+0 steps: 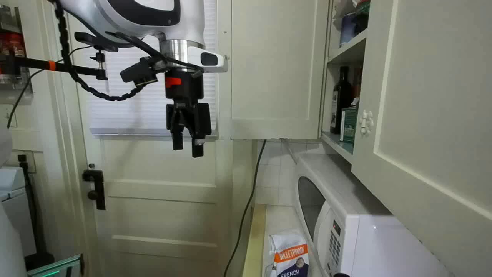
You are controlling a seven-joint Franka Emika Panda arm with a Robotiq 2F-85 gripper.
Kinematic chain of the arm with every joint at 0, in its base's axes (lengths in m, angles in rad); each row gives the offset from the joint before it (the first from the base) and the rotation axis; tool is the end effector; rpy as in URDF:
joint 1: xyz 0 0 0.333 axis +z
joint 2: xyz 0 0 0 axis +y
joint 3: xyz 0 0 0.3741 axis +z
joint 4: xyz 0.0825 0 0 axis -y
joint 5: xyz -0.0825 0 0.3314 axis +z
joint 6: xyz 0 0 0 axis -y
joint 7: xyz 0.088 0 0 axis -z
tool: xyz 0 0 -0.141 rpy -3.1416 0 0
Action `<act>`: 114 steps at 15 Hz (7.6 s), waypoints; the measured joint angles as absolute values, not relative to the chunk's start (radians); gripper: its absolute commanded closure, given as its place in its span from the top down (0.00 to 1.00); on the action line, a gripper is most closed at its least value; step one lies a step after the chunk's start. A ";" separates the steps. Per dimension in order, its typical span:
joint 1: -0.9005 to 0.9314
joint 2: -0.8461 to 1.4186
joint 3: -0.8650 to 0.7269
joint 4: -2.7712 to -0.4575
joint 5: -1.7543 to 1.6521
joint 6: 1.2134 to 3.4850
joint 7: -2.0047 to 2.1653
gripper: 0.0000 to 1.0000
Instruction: Remove the cupcake liners from the top cabinet
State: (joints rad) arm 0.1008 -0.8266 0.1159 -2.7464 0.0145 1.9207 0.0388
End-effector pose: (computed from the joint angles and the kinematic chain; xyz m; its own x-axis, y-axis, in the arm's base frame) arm 0.2032 0.0502 0.4691 0.9908 0.1352 0.0007 0.1348 -0.9883 0.0715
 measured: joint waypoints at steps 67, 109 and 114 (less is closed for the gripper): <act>-0.239 -0.262 0.254 -1.842 -0.476 2.399 1.145 1.00; 0.016 0.443 0.191 -0.828 -0.892 2.168 1.795 0.60; 0.018 0.418 0.210 -0.823 -0.883 2.121 1.784 0.56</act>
State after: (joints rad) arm 0.0182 0.4179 0.2098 -0.8233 -0.8832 2.1214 1.7836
